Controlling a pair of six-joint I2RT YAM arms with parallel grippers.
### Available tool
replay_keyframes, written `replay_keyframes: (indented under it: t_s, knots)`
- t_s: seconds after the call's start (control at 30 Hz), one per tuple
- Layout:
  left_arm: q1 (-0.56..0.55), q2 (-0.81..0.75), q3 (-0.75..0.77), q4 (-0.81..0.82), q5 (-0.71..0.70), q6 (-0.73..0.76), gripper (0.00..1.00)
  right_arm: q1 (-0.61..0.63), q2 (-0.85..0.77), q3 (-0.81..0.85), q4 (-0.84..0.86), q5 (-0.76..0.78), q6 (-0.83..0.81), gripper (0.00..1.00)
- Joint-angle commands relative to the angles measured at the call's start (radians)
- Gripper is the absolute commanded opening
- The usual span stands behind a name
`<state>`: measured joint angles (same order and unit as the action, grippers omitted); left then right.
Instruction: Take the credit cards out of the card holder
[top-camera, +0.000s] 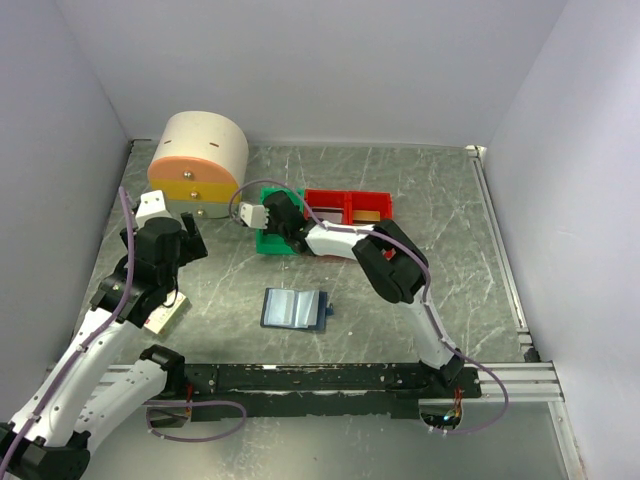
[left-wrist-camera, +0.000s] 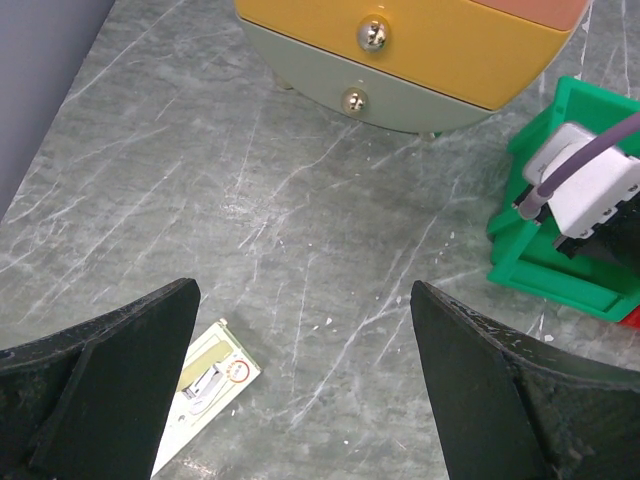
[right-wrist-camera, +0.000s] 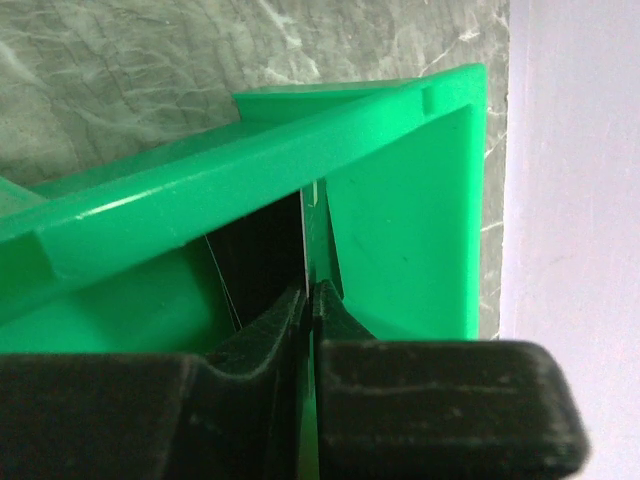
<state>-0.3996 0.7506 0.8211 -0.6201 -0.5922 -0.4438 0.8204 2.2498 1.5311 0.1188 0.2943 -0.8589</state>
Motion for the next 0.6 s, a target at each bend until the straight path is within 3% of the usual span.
replay_keyframes:
  t_s: [0.0,0.07,0.57]
  knots:
    - [0.014,-0.001,-0.009,0.027,0.024,0.019,0.99,-0.012,0.026,0.017,-0.028,-0.027,-0.016,0.12]
    - [0.016,0.001,-0.008,0.028,0.026,0.020,1.00,-0.013,0.011,0.009,-0.046,-0.057,-0.008,0.23]
    - [0.031,0.013,-0.010,0.035,0.051,0.027,1.00,-0.017,-0.036,-0.016,-0.049,-0.099,0.019,0.34]
